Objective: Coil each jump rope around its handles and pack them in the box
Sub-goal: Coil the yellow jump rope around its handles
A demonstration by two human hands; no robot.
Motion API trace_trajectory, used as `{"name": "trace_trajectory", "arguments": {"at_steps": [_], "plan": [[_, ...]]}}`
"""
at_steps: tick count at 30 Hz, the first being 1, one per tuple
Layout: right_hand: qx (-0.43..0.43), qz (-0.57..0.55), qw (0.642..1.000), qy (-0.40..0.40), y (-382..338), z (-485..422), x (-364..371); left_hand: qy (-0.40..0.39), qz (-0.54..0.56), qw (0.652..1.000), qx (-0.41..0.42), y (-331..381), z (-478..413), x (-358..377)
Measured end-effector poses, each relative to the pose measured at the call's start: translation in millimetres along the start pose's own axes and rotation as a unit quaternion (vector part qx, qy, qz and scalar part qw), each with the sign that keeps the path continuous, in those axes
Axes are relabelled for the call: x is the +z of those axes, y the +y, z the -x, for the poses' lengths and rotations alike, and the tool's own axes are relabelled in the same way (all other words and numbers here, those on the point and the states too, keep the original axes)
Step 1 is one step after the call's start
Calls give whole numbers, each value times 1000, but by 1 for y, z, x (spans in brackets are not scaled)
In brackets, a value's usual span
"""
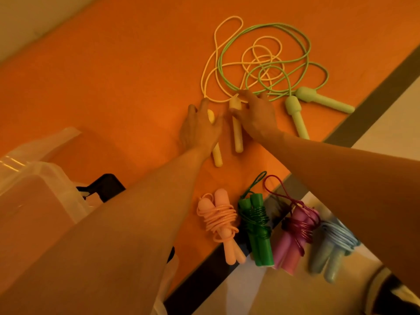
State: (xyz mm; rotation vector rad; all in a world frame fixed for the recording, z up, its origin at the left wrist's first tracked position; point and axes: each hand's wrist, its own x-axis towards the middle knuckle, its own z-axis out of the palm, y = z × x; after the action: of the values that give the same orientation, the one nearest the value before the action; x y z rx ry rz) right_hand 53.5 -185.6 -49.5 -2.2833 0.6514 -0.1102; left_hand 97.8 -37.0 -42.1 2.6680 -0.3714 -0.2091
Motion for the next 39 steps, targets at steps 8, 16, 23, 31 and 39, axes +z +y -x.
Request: {"name": "trace_trajectory", "arguments": {"at_steps": [8, 16, 23, 31, 39], "plan": [[-20, 21, 999, -31, -16, 4, -10, 22, 81, 996, 26, -1, 7, -9], [-51, -77, 995, -42, -54, 57, -52, 1, 191, 978, 85, 12, 30, -61], [-50, -164, 984, -38, -113, 115, -101, -9, 352, 935, 31, 46, 76, -132], [-90, -206, 974, -41, -189, 203, -175, -54, 440, 896, 16, 67, 161, -241], [-149, -183, 972, -7, -254, 261, -234, -176, 553, 815, -8, 93, 226, -335]]}}
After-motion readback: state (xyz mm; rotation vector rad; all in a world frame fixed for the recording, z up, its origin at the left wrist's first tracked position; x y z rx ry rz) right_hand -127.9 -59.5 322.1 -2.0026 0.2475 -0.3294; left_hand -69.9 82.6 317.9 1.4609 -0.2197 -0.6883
